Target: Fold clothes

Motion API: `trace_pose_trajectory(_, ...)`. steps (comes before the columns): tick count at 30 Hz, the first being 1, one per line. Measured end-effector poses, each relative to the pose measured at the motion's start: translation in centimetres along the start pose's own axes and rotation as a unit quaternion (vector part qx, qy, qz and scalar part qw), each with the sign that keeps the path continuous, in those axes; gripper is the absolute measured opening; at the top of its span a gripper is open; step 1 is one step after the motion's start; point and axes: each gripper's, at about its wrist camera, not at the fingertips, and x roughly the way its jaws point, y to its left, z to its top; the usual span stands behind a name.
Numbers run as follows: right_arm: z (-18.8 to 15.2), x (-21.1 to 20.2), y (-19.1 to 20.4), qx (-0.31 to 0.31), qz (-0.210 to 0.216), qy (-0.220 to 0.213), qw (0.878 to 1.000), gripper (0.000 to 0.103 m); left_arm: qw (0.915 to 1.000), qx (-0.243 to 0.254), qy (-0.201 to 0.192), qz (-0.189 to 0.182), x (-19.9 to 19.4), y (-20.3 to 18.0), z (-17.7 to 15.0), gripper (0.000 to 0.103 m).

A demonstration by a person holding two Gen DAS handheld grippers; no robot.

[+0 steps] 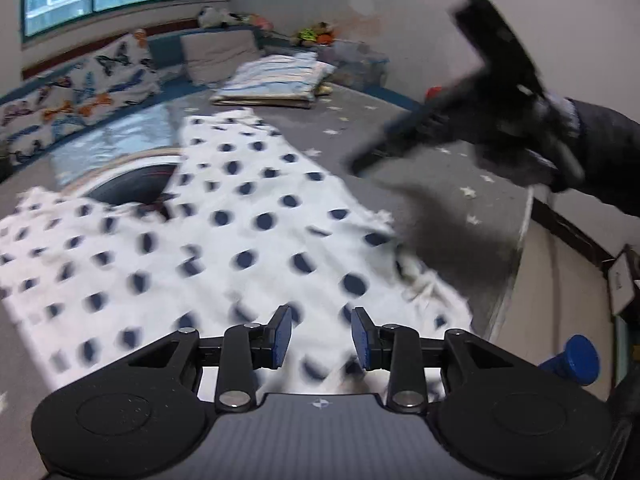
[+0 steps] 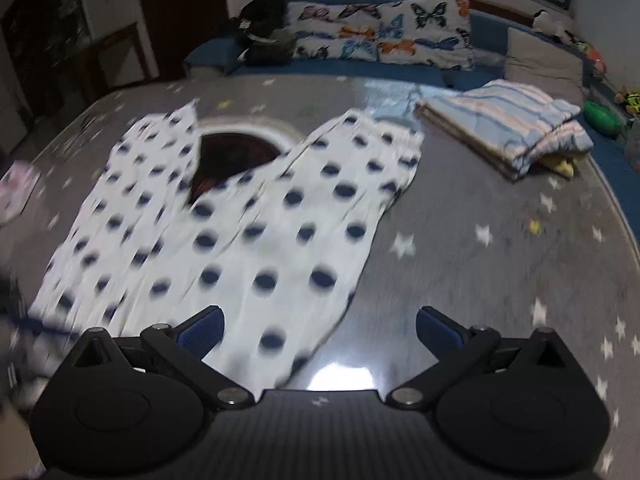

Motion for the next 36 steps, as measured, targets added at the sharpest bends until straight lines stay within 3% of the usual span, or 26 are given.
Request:
trace_pose_trajectory(9, 7.0, 6.6, -0.9, 0.009, 0.006, -0.015, 1.0, 0.103, 0.9974, -0.008, 0.027, -0.067, 5.9, -1.2, 0.9, 0.034)
trace_pose_trajectory(18, 11.0, 14.0, -2.6, 0.048, 0.032, -0.004, 0.998, 0.103, 0.9927, -0.026, 0.026, -0.114, 6.3, -0.1, 0.7, 0.034)
trace_pose_trajectory(27, 12.8, 18.2, -3.1, 0.032, 0.013, 0.001, 0.999, 0.103, 0.9884, -0.037, 0.028, -0.145, 6.7, 0.4, 0.8, 0.034)
trace_pose_trajectory(32, 14.2, 19.9, -2.9, 0.011, -0.031, -0.001, 0.999, 0.103, 0.9873, -0.037, 0.029, -0.151, 6.9, 0.3, 0.8, 0.034)
trace_pose_trajectory(36, 15.0, 20.6, -3.3, 0.017, -0.034, -0.008, 0.999, 0.103, 0.9866, -0.043, 0.029, -0.155, 7.0, 0.4, 0.8, 0.034)
